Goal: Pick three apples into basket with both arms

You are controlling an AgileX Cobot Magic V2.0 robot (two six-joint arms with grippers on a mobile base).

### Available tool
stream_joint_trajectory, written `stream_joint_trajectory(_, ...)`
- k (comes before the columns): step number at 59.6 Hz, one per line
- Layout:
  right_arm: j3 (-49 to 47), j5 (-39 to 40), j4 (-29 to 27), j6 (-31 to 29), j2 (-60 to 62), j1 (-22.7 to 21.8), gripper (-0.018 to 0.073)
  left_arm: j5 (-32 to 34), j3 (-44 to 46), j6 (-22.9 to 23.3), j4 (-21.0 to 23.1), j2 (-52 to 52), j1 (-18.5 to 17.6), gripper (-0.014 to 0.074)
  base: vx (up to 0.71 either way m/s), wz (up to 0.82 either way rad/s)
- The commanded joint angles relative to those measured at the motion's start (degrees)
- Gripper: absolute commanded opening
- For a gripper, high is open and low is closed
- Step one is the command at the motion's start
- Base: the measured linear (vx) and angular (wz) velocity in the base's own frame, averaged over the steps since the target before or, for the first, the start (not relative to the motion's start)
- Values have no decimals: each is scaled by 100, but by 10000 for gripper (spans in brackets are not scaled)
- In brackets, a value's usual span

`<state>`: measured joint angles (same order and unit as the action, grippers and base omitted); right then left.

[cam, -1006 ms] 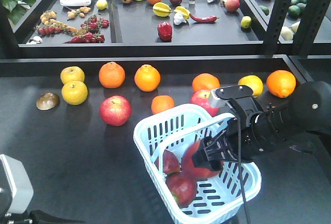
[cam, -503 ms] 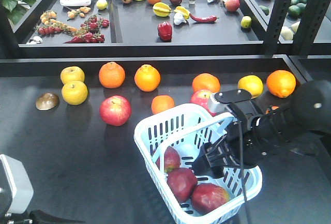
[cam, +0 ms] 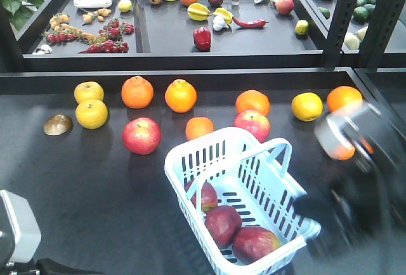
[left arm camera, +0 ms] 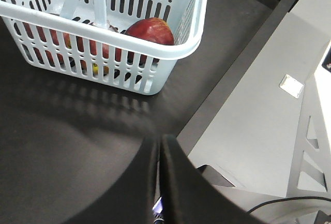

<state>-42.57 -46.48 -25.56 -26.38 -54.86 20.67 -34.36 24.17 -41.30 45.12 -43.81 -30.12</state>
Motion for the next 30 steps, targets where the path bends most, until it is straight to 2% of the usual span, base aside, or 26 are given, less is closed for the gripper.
stream_joint_trajectory(1,539,693,-9,-30,796,-18,-6,186,130,32,213,16,-25,-6,0,0)
stream_joint_trajectory(7,1160,1098,46,-30,1416,-18,-6,175,130,32,213,16,-25,-6,0,0)
stream_joint_trajectory(15,1760,1418,393,99,1977,-18,-6,123,130,32,213,16,-25,-6,0,0)
stream_joint_trajectory(24,2101,1459,757,366,2250,-18,-6,162,130,32,213,16,-25,-6,0,0)
stream_joint_trajectory(30,2102,1475,750,366,2266,-18,-6,166,130,32,213,16,-25,-6,0,0)
